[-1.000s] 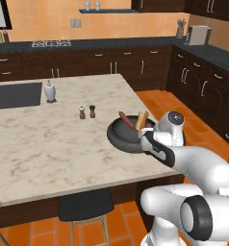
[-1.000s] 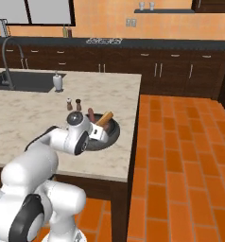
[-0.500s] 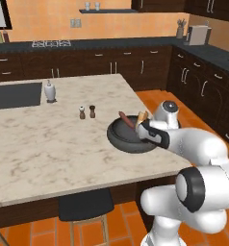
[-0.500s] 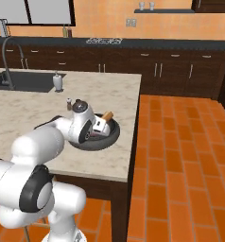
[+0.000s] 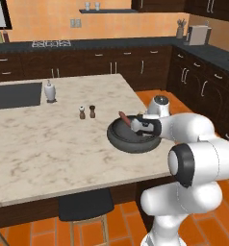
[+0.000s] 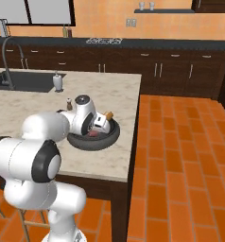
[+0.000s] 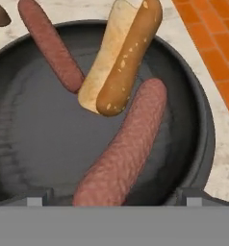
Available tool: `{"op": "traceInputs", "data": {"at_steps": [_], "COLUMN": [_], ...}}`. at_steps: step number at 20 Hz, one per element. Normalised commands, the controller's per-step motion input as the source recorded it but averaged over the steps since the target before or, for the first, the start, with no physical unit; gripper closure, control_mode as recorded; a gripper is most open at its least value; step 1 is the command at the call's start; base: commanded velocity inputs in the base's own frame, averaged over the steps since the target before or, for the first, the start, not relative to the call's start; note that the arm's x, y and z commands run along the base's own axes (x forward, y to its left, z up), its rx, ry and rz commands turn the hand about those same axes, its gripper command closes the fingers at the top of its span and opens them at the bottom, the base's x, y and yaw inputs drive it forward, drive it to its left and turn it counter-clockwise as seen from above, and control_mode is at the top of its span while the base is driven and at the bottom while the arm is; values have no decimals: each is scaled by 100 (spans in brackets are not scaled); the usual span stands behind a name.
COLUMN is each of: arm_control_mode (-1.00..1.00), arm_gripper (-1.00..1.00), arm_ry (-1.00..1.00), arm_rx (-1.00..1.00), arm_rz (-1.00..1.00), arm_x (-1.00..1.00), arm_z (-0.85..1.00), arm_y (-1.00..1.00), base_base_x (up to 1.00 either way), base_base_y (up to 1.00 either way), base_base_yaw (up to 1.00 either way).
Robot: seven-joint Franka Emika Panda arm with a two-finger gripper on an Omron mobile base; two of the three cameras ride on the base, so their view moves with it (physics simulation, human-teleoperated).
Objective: Place one bun and one sausage from the bowl on each plate.
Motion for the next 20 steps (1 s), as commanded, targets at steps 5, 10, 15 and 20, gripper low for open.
{"op": "traceInputs", "data": {"at_steps": [5, 10, 15, 20], "arm_control_mode": [-100, -100, -100, -100], "arm_gripper": [-100, -100, -100, 100], "arm_ry": [17, 10, 4, 0], "arm_rx": [0, 0, 0, 0], "arm_rz": [-4, -4, -1, 0], "arm_x": [22, 28, 2, 2], "arm_z": [-21, -24, -38, -20], "arm_y": [3, 0, 0, 0], "base_base_x": [0, 0, 0, 0], "base_base_y": [0, 0, 0, 0], "base_base_yaw": [0, 0, 0, 0]}}
